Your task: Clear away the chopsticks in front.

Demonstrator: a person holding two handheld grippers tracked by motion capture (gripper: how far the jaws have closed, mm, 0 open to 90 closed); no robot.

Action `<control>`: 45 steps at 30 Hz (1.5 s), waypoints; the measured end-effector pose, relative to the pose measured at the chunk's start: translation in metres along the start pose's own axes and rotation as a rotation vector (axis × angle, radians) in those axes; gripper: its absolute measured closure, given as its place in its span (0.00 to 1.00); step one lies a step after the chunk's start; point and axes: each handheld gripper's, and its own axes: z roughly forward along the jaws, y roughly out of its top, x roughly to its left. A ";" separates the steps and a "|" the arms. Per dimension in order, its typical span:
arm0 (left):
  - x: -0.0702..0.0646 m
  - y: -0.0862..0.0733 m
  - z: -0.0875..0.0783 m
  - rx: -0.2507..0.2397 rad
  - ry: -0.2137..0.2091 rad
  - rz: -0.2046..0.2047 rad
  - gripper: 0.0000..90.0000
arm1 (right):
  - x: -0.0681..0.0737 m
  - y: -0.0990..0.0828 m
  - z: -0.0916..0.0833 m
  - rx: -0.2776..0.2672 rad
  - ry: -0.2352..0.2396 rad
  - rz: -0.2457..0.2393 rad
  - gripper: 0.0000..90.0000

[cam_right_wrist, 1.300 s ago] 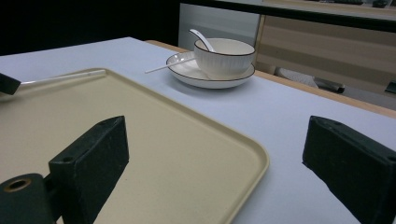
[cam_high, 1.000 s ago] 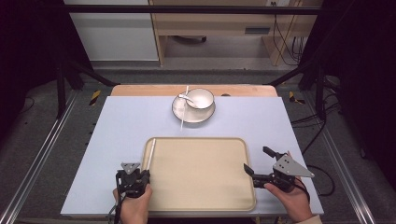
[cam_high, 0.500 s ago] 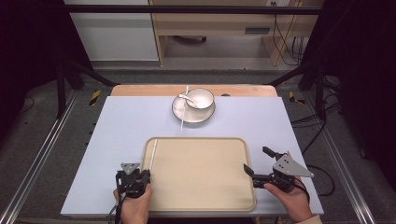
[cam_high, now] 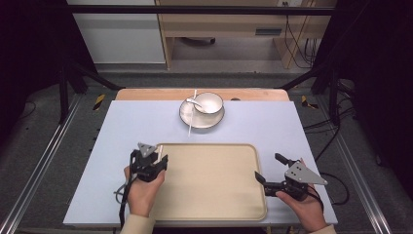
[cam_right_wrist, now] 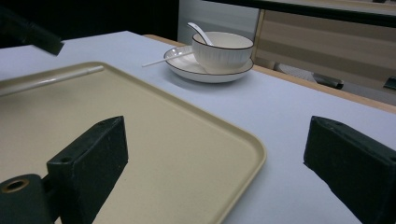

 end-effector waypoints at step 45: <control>-0.016 0.094 0.157 0.032 -0.037 0.138 0.69 | -0.004 -0.003 0.002 0.028 -0.015 0.002 0.07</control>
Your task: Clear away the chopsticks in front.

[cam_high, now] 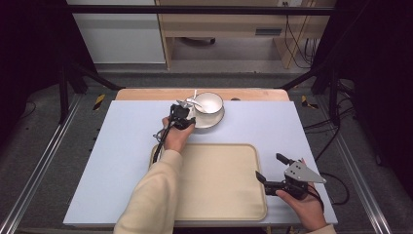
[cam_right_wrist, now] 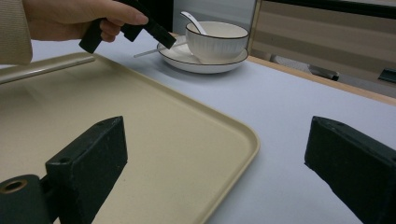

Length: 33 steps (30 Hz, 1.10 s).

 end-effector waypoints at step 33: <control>0.001 0.003 0.002 0.010 0.108 -0.109 0.95 | -0.001 -0.001 0.000 0.007 0.004 0.008 0.07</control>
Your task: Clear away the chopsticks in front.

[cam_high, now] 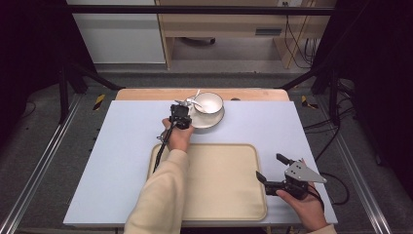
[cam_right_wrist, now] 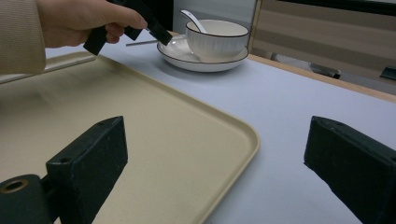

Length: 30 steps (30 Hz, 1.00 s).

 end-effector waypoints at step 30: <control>0.043 -0.066 -0.135 -0.083 0.038 -0.168 0.95 | 0.003 0.003 -0.001 -0.017 0.013 -0.008 0.07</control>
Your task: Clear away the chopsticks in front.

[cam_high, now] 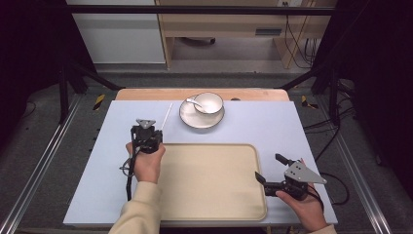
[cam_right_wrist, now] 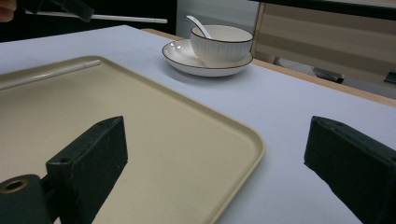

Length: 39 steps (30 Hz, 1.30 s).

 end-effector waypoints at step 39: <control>-0.029 -0.128 -0.090 -0.015 0.010 -0.092 0.95 | 0.002 0.000 0.001 0.004 0.007 0.000 0.07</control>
